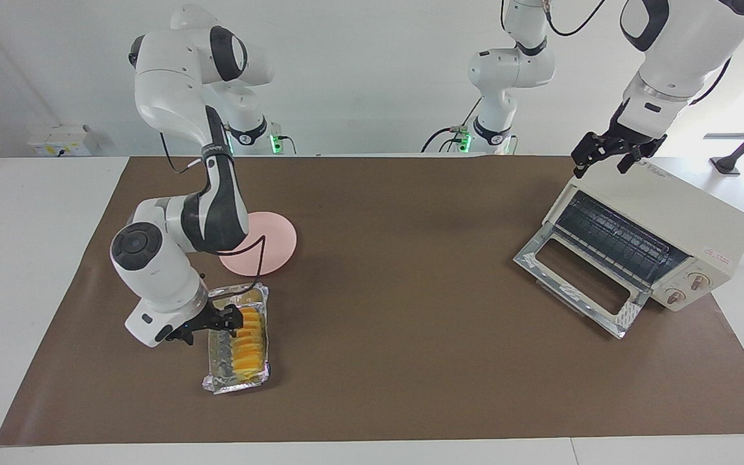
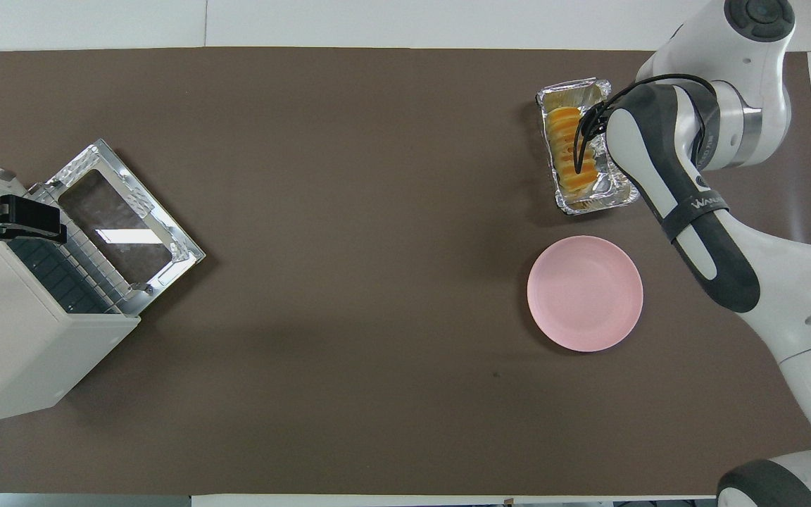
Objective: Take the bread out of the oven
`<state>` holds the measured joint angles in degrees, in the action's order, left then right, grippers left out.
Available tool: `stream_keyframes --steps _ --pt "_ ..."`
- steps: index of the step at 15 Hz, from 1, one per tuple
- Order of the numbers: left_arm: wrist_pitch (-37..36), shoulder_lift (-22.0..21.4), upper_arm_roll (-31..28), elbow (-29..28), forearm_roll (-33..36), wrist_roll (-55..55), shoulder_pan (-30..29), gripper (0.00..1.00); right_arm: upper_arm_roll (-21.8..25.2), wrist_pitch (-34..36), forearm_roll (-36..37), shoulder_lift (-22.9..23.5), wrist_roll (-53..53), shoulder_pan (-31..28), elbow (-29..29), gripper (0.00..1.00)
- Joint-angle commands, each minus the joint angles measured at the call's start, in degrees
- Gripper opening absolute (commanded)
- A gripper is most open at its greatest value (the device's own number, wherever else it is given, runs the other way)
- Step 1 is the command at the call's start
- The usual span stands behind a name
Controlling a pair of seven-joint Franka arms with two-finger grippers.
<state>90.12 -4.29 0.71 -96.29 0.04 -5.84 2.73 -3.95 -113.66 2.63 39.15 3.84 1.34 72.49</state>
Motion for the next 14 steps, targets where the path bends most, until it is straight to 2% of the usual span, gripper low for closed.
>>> stream_keyframes --steps 1,5,14 --pt "-1.3 0.1 -0.3 0.8 -1.0 0.0 0.0 1.00 0.1 -2.4 -0.1 -0.1 -0.4 2.2 0.1 0.83" --pt "-1.3 0.0 -0.3 0.8 -1.0 0.0 0.0 1.00 0.1 -5.3 0.8 0.2 -3.2 3.6 0.9 0.83" --pt "-1.3 0.1 -0.3 0.8 -1.0 0.0 0.0 1.00 0.2 -12.7 1.6 0.1 -4.5 3.8 7.0 0.83"
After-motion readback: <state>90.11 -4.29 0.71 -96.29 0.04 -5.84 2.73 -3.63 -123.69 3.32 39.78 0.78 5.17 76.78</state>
